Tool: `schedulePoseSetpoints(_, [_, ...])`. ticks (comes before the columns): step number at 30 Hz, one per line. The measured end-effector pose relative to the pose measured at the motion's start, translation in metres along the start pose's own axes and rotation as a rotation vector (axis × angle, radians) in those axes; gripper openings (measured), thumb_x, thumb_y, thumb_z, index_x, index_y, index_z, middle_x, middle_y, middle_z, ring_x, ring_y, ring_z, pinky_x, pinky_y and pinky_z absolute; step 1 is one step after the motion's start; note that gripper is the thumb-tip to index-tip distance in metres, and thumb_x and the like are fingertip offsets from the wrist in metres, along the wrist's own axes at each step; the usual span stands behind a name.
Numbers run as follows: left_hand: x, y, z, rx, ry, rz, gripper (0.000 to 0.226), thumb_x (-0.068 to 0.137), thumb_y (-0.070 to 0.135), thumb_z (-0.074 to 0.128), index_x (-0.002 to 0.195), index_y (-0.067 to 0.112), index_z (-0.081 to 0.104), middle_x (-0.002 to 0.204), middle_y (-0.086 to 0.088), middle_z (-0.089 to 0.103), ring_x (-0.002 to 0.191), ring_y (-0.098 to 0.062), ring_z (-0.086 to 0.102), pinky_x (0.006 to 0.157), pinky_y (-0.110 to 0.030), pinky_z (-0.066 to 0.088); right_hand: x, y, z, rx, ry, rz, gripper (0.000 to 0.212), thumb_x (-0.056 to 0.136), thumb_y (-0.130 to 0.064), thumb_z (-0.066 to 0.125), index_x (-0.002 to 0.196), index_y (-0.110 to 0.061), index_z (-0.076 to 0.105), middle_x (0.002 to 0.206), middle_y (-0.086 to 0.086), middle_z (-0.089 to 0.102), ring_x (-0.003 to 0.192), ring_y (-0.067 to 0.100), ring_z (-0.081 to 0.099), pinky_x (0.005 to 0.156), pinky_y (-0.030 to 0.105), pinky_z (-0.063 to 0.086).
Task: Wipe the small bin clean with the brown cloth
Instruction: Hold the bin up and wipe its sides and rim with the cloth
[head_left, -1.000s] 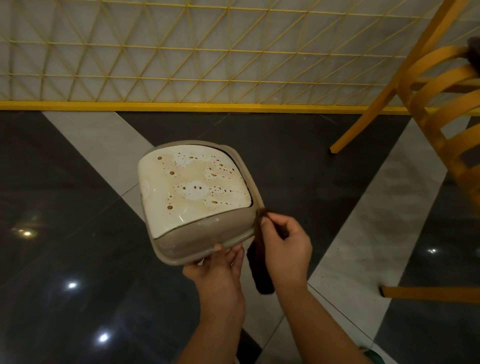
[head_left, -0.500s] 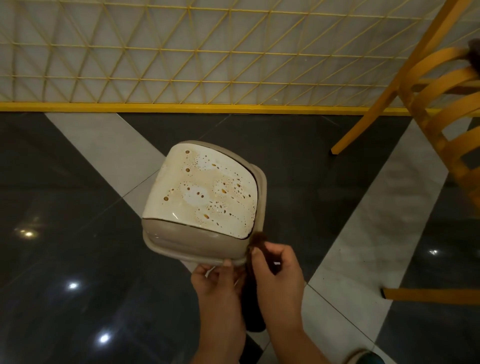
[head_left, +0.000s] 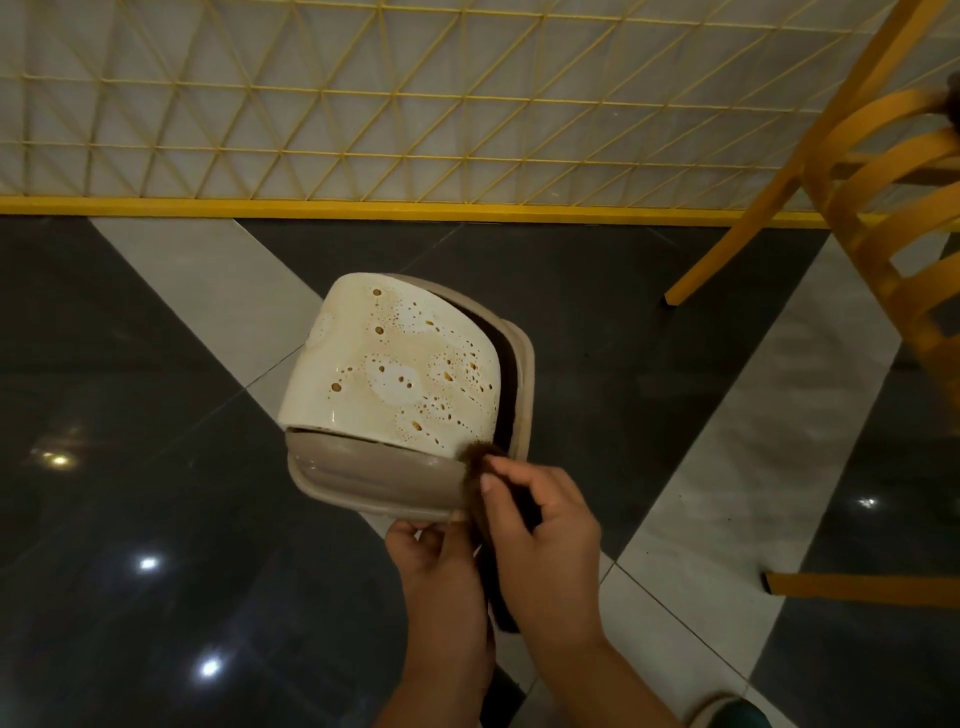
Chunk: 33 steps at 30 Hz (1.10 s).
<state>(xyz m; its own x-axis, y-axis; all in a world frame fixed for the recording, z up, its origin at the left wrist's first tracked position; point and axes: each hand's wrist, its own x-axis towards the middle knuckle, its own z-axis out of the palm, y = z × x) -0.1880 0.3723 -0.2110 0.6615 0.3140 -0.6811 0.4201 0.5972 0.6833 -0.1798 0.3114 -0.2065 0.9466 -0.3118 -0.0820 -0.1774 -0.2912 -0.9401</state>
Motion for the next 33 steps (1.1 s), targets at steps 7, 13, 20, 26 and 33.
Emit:
schedulePoseSetpoints(7, [0.001, -0.002, 0.001, -0.048, -0.005, 0.02, 0.023, 0.095, 0.007, 0.052, 0.109, 0.024, 0.046, 0.111, -0.01, 0.067, 0.099, -0.026, 0.068, 0.085, -0.042, 0.055, -0.002, 0.006, -0.004, -0.051, 0.014, -0.002, 0.021, 0.088, -0.02, 0.065, 0.1, -0.038, 0.066, 0.096, -0.023, 0.059, 0.097, -0.004, 0.058, 0.084, 0.009, 0.046])
schedulePoseSetpoints(13, [0.002, -0.007, 0.0, -0.043, -0.006, 0.084, 0.019, 0.096, 0.007, 0.051, 0.109, 0.019, 0.046, 0.115, -0.014, 0.061, 0.091, -0.02, 0.066, 0.075, -0.027, 0.055, 0.035, 0.017, -0.015, -0.205, 0.053, -0.029, 0.015, 0.088, -0.024, 0.064, 0.101, -0.028, 0.071, 0.093, -0.019, 0.058, 0.089, -0.006, 0.056, 0.074, 0.002, 0.04])
schedulePoseSetpoints(20, [0.003, -0.004, 0.001, -0.067, -0.017, 0.076, 0.022, 0.096, 0.005, 0.05, 0.112, 0.019, 0.045, 0.109, -0.012, 0.065, 0.092, -0.022, 0.07, 0.071, -0.027, 0.056, -0.002, 0.014, -0.011, -0.067, 0.016, 0.08, 0.023, 0.088, -0.02, 0.065, 0.095, -0.042, 0.065, 0.095, -0.023, 0.059, 0.095, -0.009, 0.057, 0.08, 0.004, 0.043])
schedulePoseSetpoints(26, [0.003, -0.005, 0.002, -0.053, -0.023, 0.09, 0.022, 0.096, 0.007, 0.051, 0.114, 0.017, 0.044, 0.111, -0.012, 0.062, 0.089, -0.018, 0.069, 0.072, -0.025, 0.056, 0.035, 0.01, -0.01, -0.003, 0.071, 0.124, 0.018, 0.087, -0.021, 0.067, 0.092, -0.038, 0.068, 0.093, -0.018, 0.062, 0.089, -0.011, 0.057, 0.076, 0.004, 0.044])
schedulePoseSetpoints(33, [0.001, -0.002, 0.0, -0.066, -0.015, 0.006, 0.025, 0.095, 0.008, 0.052, 0.106, 0.029, 0.046, 0.108, -0.009, 0.067, 0.093, -0.024, 0.07, 0.071, -0.034, 0.057, -0.009, 0.015, 0.004, 0.174, 0.141, 0.285, 0.017, 0.087, -0.016, 0.066, 0.095, -0.03, 0.07, 0.097, -0.012, 0.068, 0.091, -0.001, 0.063, 0.082, 0.02, 0.054])
